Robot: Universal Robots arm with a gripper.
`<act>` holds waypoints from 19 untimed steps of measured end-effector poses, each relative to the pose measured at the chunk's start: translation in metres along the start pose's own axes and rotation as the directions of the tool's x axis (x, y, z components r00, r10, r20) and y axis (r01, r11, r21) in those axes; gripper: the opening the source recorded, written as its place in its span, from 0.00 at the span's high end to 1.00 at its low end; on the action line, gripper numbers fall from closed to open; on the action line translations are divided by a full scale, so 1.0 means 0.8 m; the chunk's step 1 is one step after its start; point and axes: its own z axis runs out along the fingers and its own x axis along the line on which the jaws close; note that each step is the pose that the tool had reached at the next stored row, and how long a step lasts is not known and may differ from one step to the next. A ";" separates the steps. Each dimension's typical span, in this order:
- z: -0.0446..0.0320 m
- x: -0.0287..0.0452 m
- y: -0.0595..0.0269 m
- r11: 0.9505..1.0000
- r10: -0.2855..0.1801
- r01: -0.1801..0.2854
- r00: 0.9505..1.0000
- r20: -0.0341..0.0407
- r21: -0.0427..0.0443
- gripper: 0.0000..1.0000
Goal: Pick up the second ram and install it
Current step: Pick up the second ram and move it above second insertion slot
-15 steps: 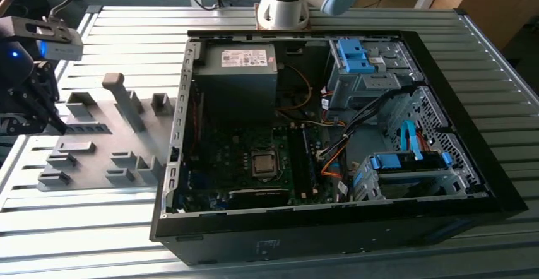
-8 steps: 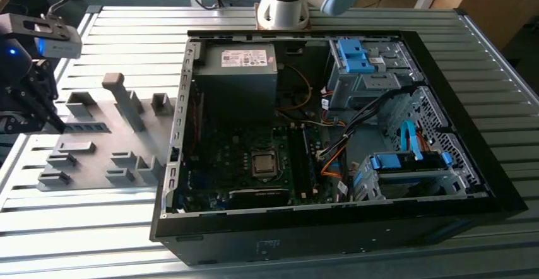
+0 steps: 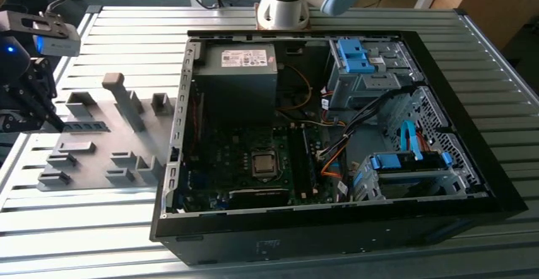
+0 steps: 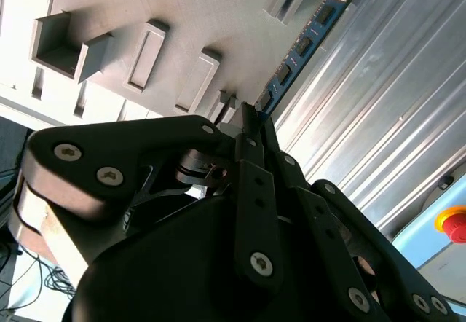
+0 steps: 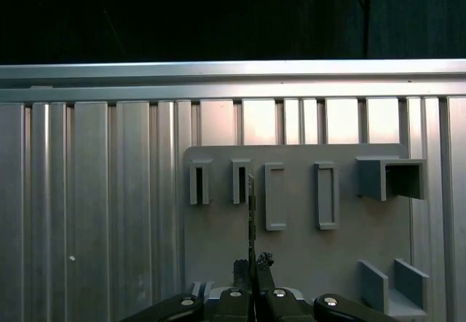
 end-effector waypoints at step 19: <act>-0.0086 -0.0002 0.000 1.000 0.000 0.000 1.000 0.004 0.000 0.86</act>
